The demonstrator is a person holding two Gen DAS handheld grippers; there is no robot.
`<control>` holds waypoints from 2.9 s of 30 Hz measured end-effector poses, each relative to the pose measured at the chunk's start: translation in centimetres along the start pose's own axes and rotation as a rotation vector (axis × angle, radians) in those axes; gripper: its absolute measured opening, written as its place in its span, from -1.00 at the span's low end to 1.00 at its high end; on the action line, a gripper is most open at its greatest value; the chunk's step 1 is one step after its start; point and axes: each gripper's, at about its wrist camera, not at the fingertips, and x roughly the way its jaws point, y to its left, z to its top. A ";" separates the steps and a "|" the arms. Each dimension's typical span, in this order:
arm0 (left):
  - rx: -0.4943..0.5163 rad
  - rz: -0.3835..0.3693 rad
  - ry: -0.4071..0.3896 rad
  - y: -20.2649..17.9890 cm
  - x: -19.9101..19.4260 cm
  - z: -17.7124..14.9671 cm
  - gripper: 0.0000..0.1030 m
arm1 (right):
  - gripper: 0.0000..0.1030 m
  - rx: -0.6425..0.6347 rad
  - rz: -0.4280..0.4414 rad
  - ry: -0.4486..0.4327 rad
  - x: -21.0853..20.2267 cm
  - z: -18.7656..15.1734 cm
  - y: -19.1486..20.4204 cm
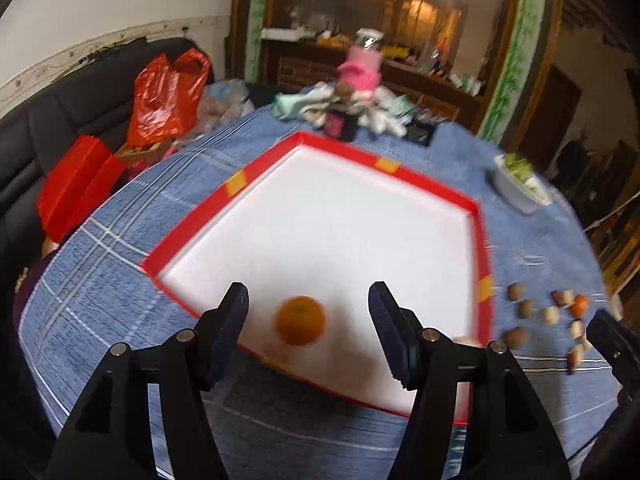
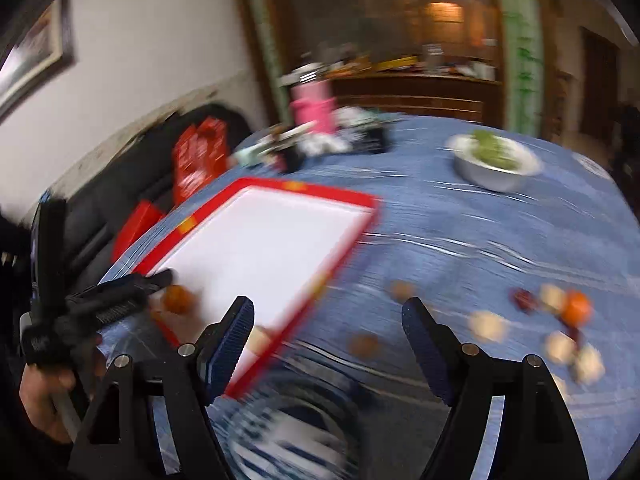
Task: Organize fruits
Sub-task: 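Carry both items over the red-rimmed tray and open both grippers to drop them, then grasp a brown round ball with the left gripper while the right gripper approaches a red date, then close the right gripper on the red date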
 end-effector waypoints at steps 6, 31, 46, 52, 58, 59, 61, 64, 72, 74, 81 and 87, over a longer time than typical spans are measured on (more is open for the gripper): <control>0.140 -0.183 -0.004 -6.7 -2.0 -2.4 0.20 | 0.52 0.132 -0.146 -0.041 -5.4 -3.4 -7.8; 0.426 -0.239 0.159 -18.0 4.5 -5.3 0.18 | 0.02 0.069 -0.089 0.117 -1.4 -6.5 -10.7; 0.469 -0.219 0.162 -17.7 5.2 -4.7 -0.30 | -0.45 0.127 -0.117 0.185 0.9 -5.8 -12.2; 0.487 -0.155 0.149 -17.7 5.3 -4.9 -0.55 | -0.66 0.129 -0.129 0.172 0.7 -6.1 -12.5; 0.483 -0.173 0.146 -17.5 4.7 -5.1 -0.55 | -0.66 0.126 -0.121 0.163 0.4 -6.2 -12.6; 0.476 -0.181 0.146 -17.4 4.5 -5.1 -0.55 | -0.67 0.128 -0.121 0.162 0.3 -6.2 -12.7; 0.470 -0.190 0.135 -17.2 4.1 -5.1 -0.55 | -0.67 0.130 -0.119 0.161 0.1 -6.3 -12.6; 0.456 -0.202 0.121 -16.7 3.4 -4.9 -0.55 | -0.67 0.142 -0.106 0.153 -0.3 -6.5 -12.5; 0.392 -0.222 0.099 -14.6 1.8 -4.6 -0.54 | -0.67 0.144 -0.109 0.119 -1.8 -6.8 -11.5; 0.383 -0.226 0.097 -14.2 1.5 -4.5 -0.54 | -0.67 0.136 -0.109 0.116 -1.9 -6.7 -10.8; 0.366 -0.229 0.092 -13.5 0.4 -4.8 -0.54 | -0.67 0.114 -0.129 0.093 -2.5 -6.4 -8.9; 0.363 -0.208 0.100 -13.7 -0.4 -5.4 -0.54 | -0.67 0.097 -0.157 0.063 -3.8 -6.2 -8.0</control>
